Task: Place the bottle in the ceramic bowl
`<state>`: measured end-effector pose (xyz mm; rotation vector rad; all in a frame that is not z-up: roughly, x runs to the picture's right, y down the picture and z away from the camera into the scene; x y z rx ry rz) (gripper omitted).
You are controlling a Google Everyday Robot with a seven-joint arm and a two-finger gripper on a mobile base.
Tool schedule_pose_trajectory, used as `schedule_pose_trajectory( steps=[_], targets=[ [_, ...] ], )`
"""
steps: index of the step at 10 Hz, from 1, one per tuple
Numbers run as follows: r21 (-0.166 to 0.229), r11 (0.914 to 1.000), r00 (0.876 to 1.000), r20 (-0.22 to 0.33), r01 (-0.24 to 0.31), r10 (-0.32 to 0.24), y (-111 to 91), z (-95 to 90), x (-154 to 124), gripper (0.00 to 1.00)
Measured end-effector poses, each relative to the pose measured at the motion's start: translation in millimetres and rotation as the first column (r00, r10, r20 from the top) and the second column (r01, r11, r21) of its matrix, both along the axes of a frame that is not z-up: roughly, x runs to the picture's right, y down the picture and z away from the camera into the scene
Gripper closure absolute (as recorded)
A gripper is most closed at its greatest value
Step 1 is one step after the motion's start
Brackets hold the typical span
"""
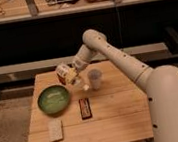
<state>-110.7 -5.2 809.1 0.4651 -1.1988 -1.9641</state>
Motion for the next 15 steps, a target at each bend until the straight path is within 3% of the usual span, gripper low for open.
schedule_pose_trajectory(
  steps=[3,5,7,10,12,15],
  targets=[
    [0.064,0.9924,0.994,-0.037,-0.105,0.108,-7,25.2,-25,0.85],
    [0.051,0.9898,0.990,-0.038,-0.133,0.135,7,26.1,-45,0.85],
    [0.018,0.9912,0.990,-0.045,-0.132,0.132,31,26.2,-65,0.85],
    [-0.032,0.9981,0.998,-0.046,-0.052,0.051,77,24.7,-85,0.85],
    [-0.059,0.9976,0.998,-0.044,-0.037,0.034,87,25.1,-92,0.85],
    [-0.084,0.9961,0.999,-0.026,-0.028,0.026,80,18.4,-108,0.85]
  ],
)
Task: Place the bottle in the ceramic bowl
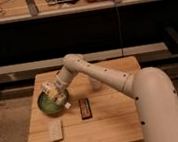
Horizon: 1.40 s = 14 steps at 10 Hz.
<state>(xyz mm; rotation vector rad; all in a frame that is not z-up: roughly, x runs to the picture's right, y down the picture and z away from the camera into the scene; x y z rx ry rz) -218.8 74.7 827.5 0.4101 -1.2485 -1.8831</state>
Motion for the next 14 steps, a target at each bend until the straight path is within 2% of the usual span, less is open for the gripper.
schedule_pose_trajectory(
  steps=[3,7,12,14],
  targets=[
    [-0.020,0.9991,0.999,0.007,0.036,-0.036,-5,-3.3,-9,0.85],
    [-0.049,0.9973,0.998,-0.001,0.055,-0.055,-6,5.9,-10,0.84],
    [-0.038,0.9979,0.998,-0.023,0.053,-0.054,-9,19.9,-5,0.43],
    [-0.038,0.9979,0.998,-0.022,0.053,-0.054,-9,19.9,-5,0.42]
  ],
)
